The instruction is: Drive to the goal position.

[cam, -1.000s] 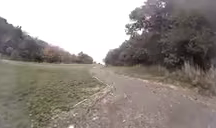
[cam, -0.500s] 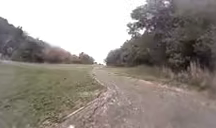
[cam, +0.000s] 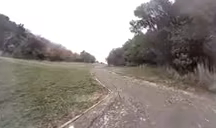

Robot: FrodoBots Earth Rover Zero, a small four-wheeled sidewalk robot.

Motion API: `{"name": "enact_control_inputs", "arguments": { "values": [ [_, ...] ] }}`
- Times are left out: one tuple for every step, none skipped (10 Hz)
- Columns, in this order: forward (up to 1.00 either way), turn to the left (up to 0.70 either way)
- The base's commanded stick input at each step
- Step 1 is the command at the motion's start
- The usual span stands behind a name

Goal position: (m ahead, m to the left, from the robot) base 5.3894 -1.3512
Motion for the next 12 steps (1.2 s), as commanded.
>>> {"name": "enact_control_inputs", "arguments": {
  "values": [
    [0.6, -0.15],
    [0.6, -0.15],
    [0.6, -0.15],
    [0.6, -0.15],
    [0.6, -0.15],
    [0.6, -0.15],
    [0.6, -0.15],
    [0.6, -0.15],
    [0.6, -0.15],
    [0.6, 0.0],
    [0.6, 0.0],
    [0.6, 0.0]
  ]
}}
